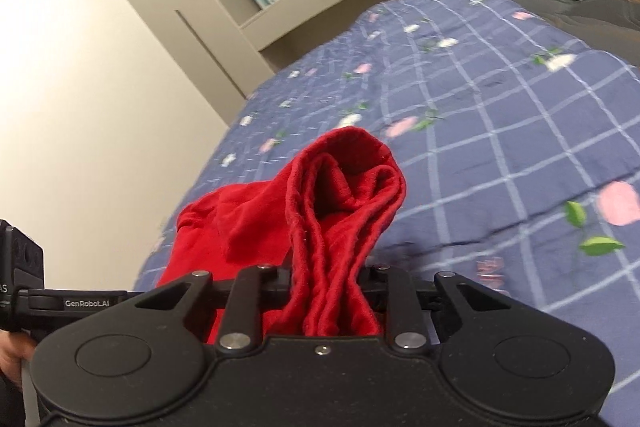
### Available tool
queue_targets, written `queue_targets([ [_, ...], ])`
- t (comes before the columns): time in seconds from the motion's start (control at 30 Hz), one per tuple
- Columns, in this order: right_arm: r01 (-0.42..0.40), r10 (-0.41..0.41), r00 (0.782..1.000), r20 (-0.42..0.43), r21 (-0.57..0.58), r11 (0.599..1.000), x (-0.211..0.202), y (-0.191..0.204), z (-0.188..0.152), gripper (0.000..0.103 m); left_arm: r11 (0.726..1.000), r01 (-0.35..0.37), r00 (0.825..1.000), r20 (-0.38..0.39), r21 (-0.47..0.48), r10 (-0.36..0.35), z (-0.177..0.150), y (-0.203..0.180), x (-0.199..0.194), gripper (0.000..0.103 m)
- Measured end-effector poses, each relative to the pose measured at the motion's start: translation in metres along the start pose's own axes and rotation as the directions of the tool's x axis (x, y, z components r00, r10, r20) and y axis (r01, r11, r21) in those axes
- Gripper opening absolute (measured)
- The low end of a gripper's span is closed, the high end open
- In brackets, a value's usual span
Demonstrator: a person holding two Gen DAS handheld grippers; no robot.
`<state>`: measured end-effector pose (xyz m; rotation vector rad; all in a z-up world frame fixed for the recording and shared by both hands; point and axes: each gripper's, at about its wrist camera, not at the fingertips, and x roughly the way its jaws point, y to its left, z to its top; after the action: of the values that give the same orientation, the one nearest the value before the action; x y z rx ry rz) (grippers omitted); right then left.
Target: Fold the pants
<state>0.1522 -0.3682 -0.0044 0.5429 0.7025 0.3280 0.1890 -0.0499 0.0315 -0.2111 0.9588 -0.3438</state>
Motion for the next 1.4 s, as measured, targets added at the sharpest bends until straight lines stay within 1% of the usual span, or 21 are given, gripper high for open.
queue_targets([
  [0.17,-0.069,0.069,0.998,0.01,-0.015,0.997,0.019,0.038,0.002,0.025,0.998,-0.056,0.997,0.048,-0.015,0.056,0.006,0.029,-0.032,0.038],
  [0.37,-0.134,0.134,0.991,-0.009,-0.031,0.99,0.049,0.084,-0.006,0.025,0.992,-0.113,0.991,0.072,-0.052,0.117,0.011,0.076,-0.059,0.038],
  [0.5,-0.154,0.153,0.988,-0.028,-0.029,0.988,0.068,0.107,-0.021,0.025,0.987,-0.143,0.986,0.079,-0.071,0.148,0.011,0.105,-0.069,0.038],
  [0.67,-0.153,0.152,0.987,-0.057,-0.015,0.988,0.091,0.127,-0.037,0.025,0.982,-0.165,0.983,0.068,-0.096,0.172,0.005,0.133,-0.07,0.038],
  [0.83,-0.138,0.136,0.986,-0.095,-0.013,0.99,0.106,0.139,-0.05,0.025,0.977,-0.166,0.984,0.046,-0.131,0.173,-0.006,0.154,-0.064,0.038],
  [1.03,-0.119,0.115,0.984,-0.133,-0.022,0.993,0.119,0.143,-0.058,0.025,0.973,-0.157,0.986,0.026,-0.167,0.163,-0.016,0.167,-0.054,0.038],
  [1.3,-0.103,0.099,0.984,-0.148,-0.019,0.995,0.124,0.14,-0.064,0.026,0.971,-0.15,0.988,0.015,-0.184,0.156,-0.02,0.176,-0.05,0.04],
  [1.37,-0.095,0.091,0.984,-0.152,-0.019,0.995,0.126,0.139,-0.064,0.027,0.97,-0.152,0.988,0.011,-0.188,0.157,-0.021,0.177,-0.048,0.041],
  [1.4,-0.091,0.087,0.984,-0.153,-0.021,0.996,0.127,0.139,-0.065,0.03,0.97,-0.154,0.987,0.009,-0.189,0.159,-0.022,0.177,-0.047,0.042],
])
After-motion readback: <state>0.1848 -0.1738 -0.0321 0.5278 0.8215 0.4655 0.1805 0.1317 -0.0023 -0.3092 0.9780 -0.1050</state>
